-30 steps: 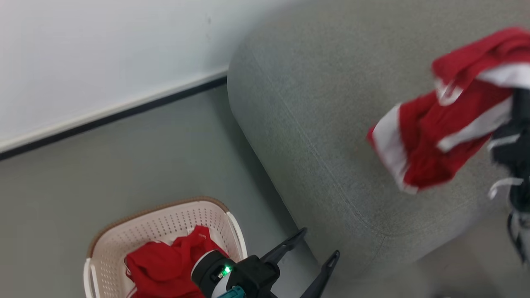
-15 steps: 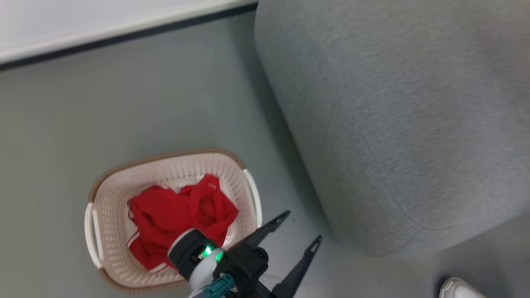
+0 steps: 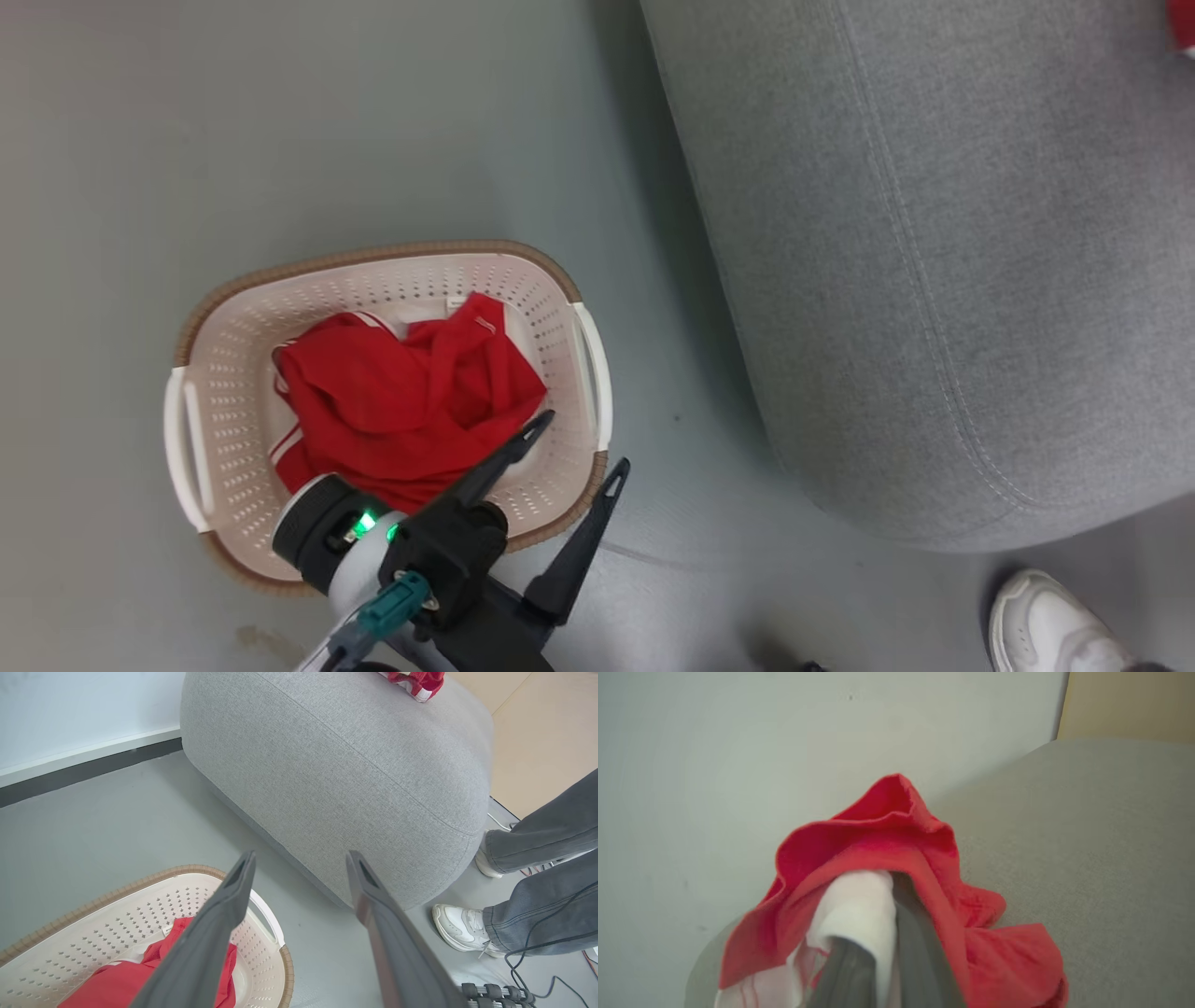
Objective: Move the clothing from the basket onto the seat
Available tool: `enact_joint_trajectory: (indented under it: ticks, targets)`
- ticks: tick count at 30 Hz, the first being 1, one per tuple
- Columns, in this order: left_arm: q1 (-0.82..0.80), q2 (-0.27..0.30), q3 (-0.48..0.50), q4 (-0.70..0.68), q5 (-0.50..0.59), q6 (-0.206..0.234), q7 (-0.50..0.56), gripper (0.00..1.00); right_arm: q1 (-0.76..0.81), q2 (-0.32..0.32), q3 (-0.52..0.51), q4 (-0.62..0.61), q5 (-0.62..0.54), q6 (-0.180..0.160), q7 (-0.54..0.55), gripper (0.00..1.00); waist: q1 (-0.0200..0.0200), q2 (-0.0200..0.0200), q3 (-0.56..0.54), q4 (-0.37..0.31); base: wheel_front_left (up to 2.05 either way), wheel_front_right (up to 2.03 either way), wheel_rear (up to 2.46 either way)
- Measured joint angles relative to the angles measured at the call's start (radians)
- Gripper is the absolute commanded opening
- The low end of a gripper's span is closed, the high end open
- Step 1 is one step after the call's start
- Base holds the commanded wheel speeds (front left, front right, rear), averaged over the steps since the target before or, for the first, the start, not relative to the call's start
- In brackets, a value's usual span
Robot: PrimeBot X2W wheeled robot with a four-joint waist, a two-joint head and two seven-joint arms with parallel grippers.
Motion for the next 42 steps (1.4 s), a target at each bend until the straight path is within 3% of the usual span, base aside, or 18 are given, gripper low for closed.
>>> enact_joint_trajectory:
  ticks: [7, 8, 9, 18, 28, 38, 42]
  targets:
    - [0.000, -0.013, 0.027, 0.008, -0.006, 0.001, -0.001, 1.00, 0.036, 0.005, 0.046, 0.097, -0.041, 0.049, -0.010, 0.00, -0.0002, -0.0002, 0.006, -0.054, 0.00, 0.00, 0.00]
    - [0.000, -0.022, 0.035, 0.018, -0.016, 0.001, -0.007, 1.00, 0.044, 0.005, 0.066, 0.117, -0.058, 0.061, -0.010, 0.67, -0.0002, -0.0001, -0.005, -0.066, 0.00, 0.00, 0.00]
    - [0.000, -0.025, 0.038, 0.023, -0.020, 0.001, -0.012, 1.00, 0.047, 0.005, 0.073, 0.123, -0.064, 0.067, -0.010, 1.00, -0.0002, -0.0001, -0.012, -0.071, 0.00, 0.00, 0.00]
    - [0.003, -0.081, 0.057, 0.067, -0.047, 0.009, -0.049, 1.00, 0.138, -0.023, 0.140, 0.121, -0.144, 0.086, -0.040, 1.00, -0.0004, -0.0003, -0.077, -0.102, 0.00, 0.00, 0.00]
    - [0.075, -0.117, 0.114, 0.153, -0.113, 0.010, -0.151, 1.00, 0.517, 0.005, 0.183, 0.026, -0.196, 0.068, -0.071, 1.00, -0.0005, -0.0004, -0.190, -0.119, 0.00, 0.00, 0.00]
    - [0.169, -0.167, 0.165, 0.238, -0.165, 0.011, -0.259, 1.00, 0.745, 0.070, 0.177, -0.268, -0.251, -0.009, -0.072, 1.00, -0.0006, -0.0005, -0.322, -0.086, 0.00, 0.00, 0.00]
    - [0.211, -0.165, 0.214, 0.259, -0.171, 0.014, -0.303, 1.00, 0.815, 0.114, 0.202, -0.405, -0.276, -0.012, -0.072, 1.00, -0.0005, -0.0005, -0.365, -0.043, 0.00, 0.00, 0.00]
